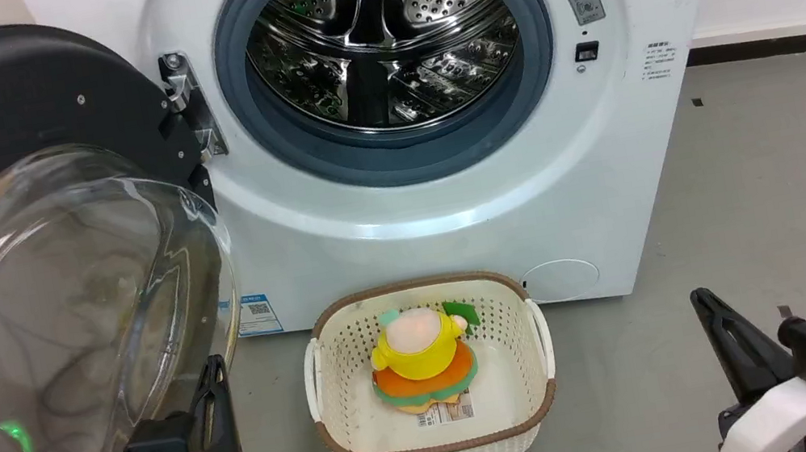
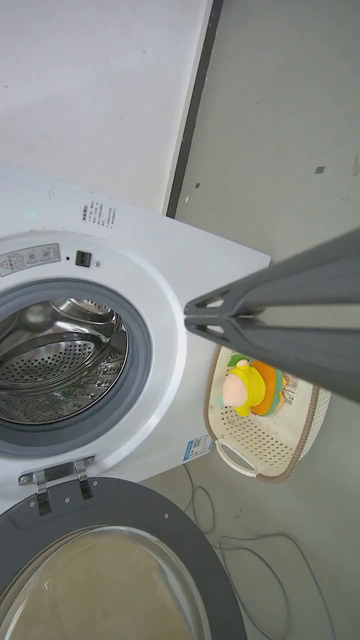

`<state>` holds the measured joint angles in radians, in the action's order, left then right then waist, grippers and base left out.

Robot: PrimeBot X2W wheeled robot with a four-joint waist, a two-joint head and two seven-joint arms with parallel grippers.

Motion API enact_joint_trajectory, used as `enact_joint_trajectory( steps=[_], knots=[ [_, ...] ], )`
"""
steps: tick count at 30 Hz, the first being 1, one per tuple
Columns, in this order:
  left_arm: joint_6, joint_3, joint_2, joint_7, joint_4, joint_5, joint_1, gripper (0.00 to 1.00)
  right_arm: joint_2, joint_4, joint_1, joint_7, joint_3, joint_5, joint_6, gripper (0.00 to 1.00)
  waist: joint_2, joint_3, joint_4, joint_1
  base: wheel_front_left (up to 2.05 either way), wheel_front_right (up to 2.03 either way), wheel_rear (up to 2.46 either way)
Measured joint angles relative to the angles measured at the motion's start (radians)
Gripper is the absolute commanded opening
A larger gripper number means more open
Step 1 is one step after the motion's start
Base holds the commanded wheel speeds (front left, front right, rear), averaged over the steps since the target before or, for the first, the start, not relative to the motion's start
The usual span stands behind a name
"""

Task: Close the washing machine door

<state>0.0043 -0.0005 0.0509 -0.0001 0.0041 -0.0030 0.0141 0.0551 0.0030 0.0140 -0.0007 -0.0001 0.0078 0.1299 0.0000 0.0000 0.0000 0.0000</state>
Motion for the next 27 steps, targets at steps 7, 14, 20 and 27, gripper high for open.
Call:
enact_joint_trajectory(
  steps=[7,14,20,27],
  knots=[
    [0.001,0.000,0.000,0.000,0.001,0.000,0.000,1.00,0.000,0.000,0.001,0.000,0.000,0.000,0.000,1.00,0.0000,0.000,0.000,0.0000,0.00,0.00,0.00],
    [0.002,-0.003,0.000,-0.003,0.002,0.000,0.000,1.00,0.000,0.001,0.001,-0.003,0.000,0.003,0.000,1.00,0.0000,0.000,0.000,0.0000,0.00,0.00,0.00],
    [0.002,-0.009,0.000,-0.018,0.003,0.000,0.000,1.00,0.000,0.002,0.001,-0.016,0.000,0.011,0.000,1.00,0.0000,0.000,0.003,0.0000,0.00,0.00,0.00],
    [0.006,-0.014,0.000,-0.030,0.004,-0.002,0.000,1.00,0.000,0.002,0.002,-0.033,0.003,0.020,0.000,1.00,0.0000,-0.001,0.016,0.0000,0.00,0.00,0.00]
  ],
)
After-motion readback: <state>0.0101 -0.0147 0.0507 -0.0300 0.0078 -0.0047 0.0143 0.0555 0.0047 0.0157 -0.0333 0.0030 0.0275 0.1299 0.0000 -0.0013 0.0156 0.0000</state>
